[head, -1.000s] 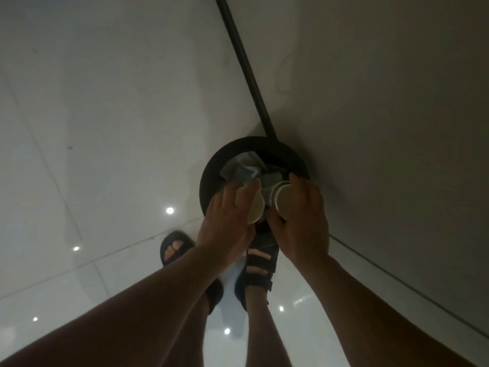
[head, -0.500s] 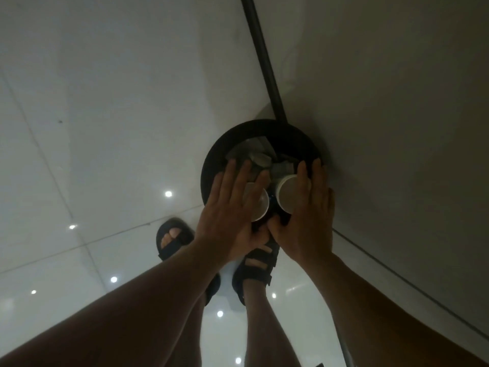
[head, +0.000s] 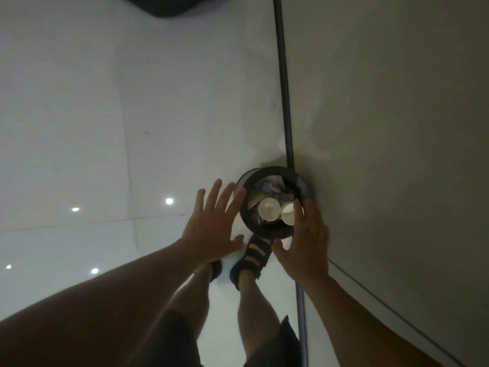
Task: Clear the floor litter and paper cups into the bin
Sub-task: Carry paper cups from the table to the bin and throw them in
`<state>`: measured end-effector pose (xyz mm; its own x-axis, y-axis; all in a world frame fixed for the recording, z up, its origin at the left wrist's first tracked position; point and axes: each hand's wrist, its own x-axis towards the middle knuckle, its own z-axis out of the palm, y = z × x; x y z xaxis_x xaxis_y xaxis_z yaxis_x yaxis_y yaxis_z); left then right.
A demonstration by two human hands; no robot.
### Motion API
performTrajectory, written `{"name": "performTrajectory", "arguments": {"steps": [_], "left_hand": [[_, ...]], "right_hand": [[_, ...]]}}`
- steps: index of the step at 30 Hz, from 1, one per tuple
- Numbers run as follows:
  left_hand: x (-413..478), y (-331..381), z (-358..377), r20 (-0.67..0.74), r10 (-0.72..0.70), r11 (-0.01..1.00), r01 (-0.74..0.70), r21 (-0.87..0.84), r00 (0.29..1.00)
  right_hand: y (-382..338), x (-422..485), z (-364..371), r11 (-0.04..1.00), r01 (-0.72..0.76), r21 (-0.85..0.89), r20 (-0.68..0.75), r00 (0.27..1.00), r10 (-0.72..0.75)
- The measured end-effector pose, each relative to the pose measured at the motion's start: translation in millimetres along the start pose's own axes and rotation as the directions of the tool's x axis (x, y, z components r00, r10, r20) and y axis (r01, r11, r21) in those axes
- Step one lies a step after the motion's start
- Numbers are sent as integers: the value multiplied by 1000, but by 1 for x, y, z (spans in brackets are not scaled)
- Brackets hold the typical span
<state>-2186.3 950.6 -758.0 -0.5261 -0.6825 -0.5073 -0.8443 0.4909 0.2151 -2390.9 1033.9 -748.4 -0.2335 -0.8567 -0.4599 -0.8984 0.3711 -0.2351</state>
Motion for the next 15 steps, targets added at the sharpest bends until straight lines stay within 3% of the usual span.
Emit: {"name": "performTrajectory", "arguments": {"steps": [6, 10, 15], "left_hand": [[-112, -22, -96, -30, -127, 991, 126, -37, 991], [-184, -22, -143, -17, -245, 969, 244, -37, 969], [-267, 4, -180, -107, -483, 874, 469, -129, 869]], "right_hand": [[-66, -56, -101, 972, 236, -18, 41, 971, -235], [-93, -92, -146, 914, 380, -142, 218, 913, -346], [-117, -122, -189, 840, 523, -147, 293, 834, -468]]}}
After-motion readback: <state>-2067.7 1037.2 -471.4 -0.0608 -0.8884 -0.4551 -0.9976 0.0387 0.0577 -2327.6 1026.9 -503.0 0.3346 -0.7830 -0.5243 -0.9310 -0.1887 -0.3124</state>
